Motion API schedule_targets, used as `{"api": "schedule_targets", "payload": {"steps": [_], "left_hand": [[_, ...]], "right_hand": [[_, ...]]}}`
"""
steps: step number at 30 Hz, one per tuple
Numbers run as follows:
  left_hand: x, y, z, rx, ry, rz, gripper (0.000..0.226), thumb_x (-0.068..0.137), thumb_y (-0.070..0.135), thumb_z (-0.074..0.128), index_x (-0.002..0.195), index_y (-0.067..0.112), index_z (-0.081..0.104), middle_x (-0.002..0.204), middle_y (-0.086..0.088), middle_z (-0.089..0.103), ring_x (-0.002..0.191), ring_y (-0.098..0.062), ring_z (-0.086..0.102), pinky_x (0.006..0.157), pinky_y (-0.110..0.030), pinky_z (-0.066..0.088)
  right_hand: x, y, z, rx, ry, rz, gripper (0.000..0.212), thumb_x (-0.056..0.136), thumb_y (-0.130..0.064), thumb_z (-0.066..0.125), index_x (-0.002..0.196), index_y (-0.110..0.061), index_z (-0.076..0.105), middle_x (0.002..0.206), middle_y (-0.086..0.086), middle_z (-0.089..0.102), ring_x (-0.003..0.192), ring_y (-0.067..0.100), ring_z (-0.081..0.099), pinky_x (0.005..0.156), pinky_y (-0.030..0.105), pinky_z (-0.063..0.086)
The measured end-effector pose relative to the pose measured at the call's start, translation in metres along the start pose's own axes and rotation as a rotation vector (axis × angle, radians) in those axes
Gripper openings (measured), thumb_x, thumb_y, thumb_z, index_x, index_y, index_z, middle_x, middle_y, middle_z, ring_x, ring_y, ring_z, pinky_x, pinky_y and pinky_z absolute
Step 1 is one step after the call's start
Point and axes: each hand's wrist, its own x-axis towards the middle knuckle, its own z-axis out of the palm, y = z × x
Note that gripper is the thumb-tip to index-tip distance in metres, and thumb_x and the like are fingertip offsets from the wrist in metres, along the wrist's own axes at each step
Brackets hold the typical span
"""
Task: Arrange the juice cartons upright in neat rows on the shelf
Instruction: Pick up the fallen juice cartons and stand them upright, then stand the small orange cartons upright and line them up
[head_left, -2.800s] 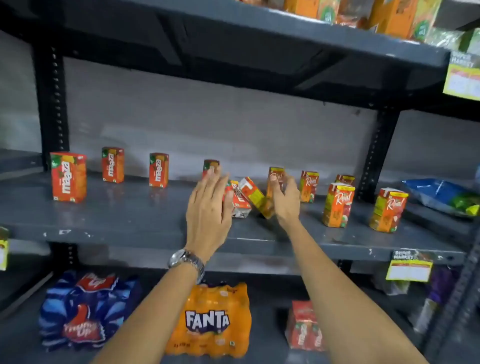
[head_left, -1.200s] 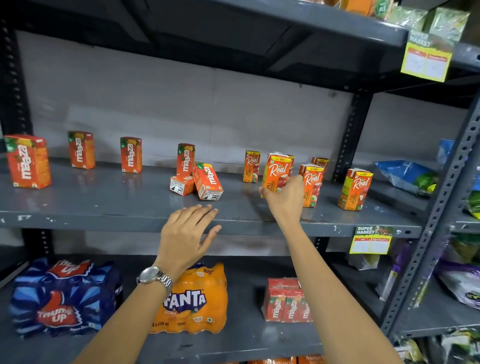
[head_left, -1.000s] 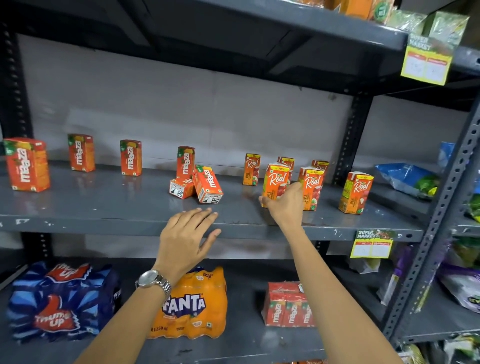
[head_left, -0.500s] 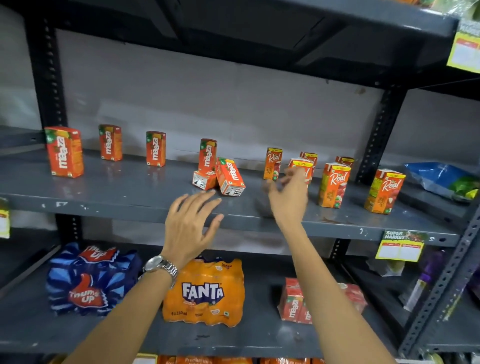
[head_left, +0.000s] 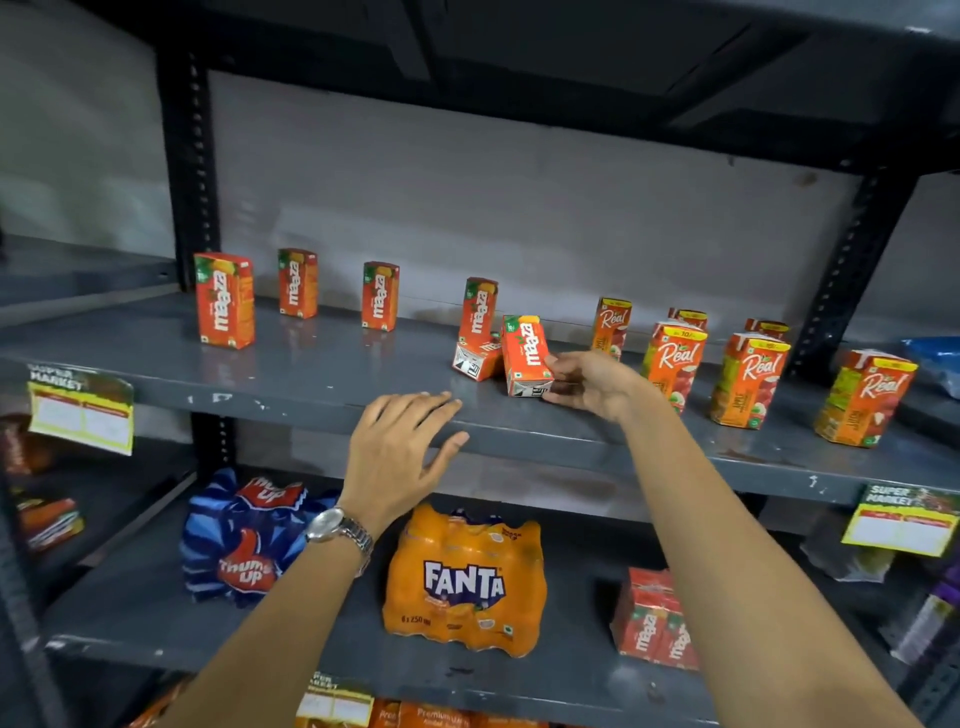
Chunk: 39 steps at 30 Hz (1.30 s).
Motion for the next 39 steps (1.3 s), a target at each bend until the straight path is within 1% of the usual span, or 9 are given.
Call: {"api": "schedule_targets", "payload": {"steps": [6,11,13,16,23,30,33,35,39], "left_hand": [[-0.001,-0.002,0.008,0.012,0.075,0.025,0.040,0.091,0.045,0.042,0.111,0.019,0.065,0.111,0.002,0.068,0.102,-0.015,0.062,0.091,-0.029,0.036],[0.000,-0.008,0.013,0.047,0.107,0.068,0.039,0.091,0.046,0.045,0.109,0.019,0.066,0.108,0.002,0.069,0.099,-0.016,0.063,0.087,-0.031,0.040],[0.000,-0.007,0.014,0.049,0.105,0.057,0.039,0.091,0.046,0.044,0.109,0.019,0.066,0.108,0.002,0.069,0.099,-0.016,0.063,0.087,-0.031,0.040],[0.000,-0.005,0.013,0.037,0.094,0.029,0.041,0.091,0.047,0.041,0.108,0.019,0.066,0.107,0.003,0.069,0.099,-0.016,0.062,0.087,-0.031,0.038],[-0.004,-0.024,-0.005,-0.024,0.135,-0.043,0.039,0.089,0.044,0.044,0.113,0.019,0.063,0.120,0.001,0.064,0.110,-0.016,0.057,0.095,-0.033,0.035],[-0.025,-0.092,-0.036,0.071,0.212,-0.158,0.036,0.090,0.041,0.043,0.107,0.018,0.065,0.115,0.000,0.065,0.106,-0.016,0.057,0.093,-0.031,0.034],[-0.029,-0.111,-0.039,0.084,0.250,-0.192,0.035,0.090,0.041,0.043,0.106,0.019,0.066,0.113,-0.001,0.065,0.104,-0.015,0.055,0.093,-0.033,0.034],[-0.029,-0.119,-0.039,0.084,0.254,-0.185,0.035,0.090,0.041,0.044,0.106,0.019,0.065,0.113,-0.002,0.065,0.104,-0.015,0.053,0.093,-0.034,0.035],[-0.031,-0.125,-0.034,0.063,0.246,-0.161,0.033,0.089,0.040,0.047,0.104,0.018,0.067,0.110,-0.003,0.065,0.100,-0.016,0.054,0.093,-0.033,0.036]], "right_hand": [[-0.012,0.006,0.000,0.033,0.036,-0.180,0.041,0.092,-0.009,0.050,0.132,-0.004,0.042,0.116,0.011,0.062,0.105,0.023,0.061,0.081,0.039,0.054],[-0.017,0.011,-0.001,0.094,0.072,-0.351,0.035,0.093,-0.007,0.048,0.128,-0.005,0.047,0.109,0.004,0.062,0.111,0.022,0.056,0.101,0.045,0.046],[-0.017,0.010,-0.003,0.085,0.103,-0.386,0.036,0.092,-0.008,0.049,0.128,-0.007,0.048,0.118,0.007,0.060,0.115,0.023,0.056,0.104,0.043,0.043],[-0.017,0.010,-0.004,0.123,0.121,-0.412,0.039,0.091,-0.007,0.050,0.130,-0.005,0.045,0.129,0.013,0.056,0.119,0.025,0.054,0.103,0.041,0.045],[-0.013,-0.002,0.031,0.039,0.004,-0.513,0.039,0.089,-0.004,0.054,0.127,-0.001,0.045,0.112,0.010,0.057,0.104,0.021,0.058,0.089,0.033,0.052],[0.019,-0.012,0.132,-0.020,-0.094,-0.481,0.039,0.088,0.002,0.053,0.126,0.004,0.043,0.087,-0.004,0.054,0.089,0.016,0.058,0.089,0.039,0.052],[0.034,-0.012,0.174,-0.061,-0.105,-0.446,0.038,0.088,0.005,0.051,0.126,0.006,0.043,0.085,-0.004,0.055,0.080,0.010,0.057,0.077,0.031,0.052],[0.042,-0.011,0.194,-0.091,-0.106,-0.418,0.039,0.088,0.007,0.049,0.126,0.009,0.040,0.093,0.002,0.058,0.085,0.014,0.058,0.075,0.030,0.052],[0.056,-0.009,0.213,-0.123,-0.072,-0.350,0.041,0.089,0.007,0.048,0.128,0.006,0.038,0.121,0.019,0.057,0.113,0.029,0.056,0.095,0.042,0.049]]}}
